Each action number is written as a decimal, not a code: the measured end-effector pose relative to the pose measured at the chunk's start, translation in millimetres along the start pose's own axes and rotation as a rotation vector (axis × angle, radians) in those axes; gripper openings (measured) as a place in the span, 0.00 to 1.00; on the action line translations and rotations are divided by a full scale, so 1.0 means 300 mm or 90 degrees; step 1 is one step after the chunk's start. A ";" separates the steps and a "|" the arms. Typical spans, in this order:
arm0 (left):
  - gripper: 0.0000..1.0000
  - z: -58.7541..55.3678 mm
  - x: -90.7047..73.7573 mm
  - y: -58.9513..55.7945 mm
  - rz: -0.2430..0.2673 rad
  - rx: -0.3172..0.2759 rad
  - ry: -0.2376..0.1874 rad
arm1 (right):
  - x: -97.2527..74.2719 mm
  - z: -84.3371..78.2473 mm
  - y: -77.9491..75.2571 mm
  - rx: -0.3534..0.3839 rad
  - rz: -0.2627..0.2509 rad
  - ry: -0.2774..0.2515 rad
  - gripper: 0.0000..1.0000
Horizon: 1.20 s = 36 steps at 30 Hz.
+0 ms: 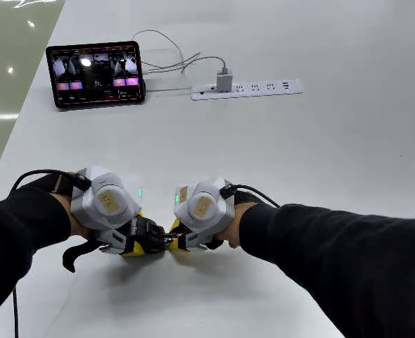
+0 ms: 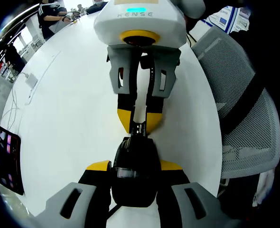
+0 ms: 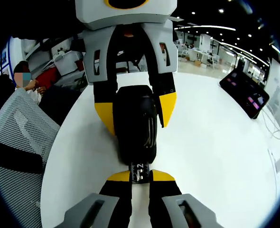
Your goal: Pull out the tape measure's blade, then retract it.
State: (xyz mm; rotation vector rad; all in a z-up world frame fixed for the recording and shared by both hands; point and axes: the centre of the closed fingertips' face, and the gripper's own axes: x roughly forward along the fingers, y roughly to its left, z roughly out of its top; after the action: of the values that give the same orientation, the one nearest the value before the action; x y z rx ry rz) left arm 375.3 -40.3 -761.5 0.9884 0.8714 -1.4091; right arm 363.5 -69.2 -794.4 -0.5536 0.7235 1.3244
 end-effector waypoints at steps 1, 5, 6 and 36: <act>0.31 0.000 0.000 0.000 0.000 0.000 0.000 | -0.003 -0.002 0.001 0.002 0.000 0.000 0.08; 0.31 0.001 -0.001 -0.001 0.000 -0.002 -0.003 | -0.010 -0.011 -0.001 0.007 -0.002 0.003 0.08; 0.31 0.001 -0.001 -0.001 0.001 -0.002 -0.003 | -0.014 -0.013 -0.001 0.008 -0.002 0.004 0.09; 0.31 0.003 0.002 0.000 0.005 -0.002 -0.006 | -0.070 -0.070 -0.002 0.004 -0.018 0.021 0.09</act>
State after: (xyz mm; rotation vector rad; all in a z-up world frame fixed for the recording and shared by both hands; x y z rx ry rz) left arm 375.4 -41.5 -761.6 0.9810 0.8618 -1.4040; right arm 359.0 -98.7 -792.8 -0.5796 0.7443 1.2886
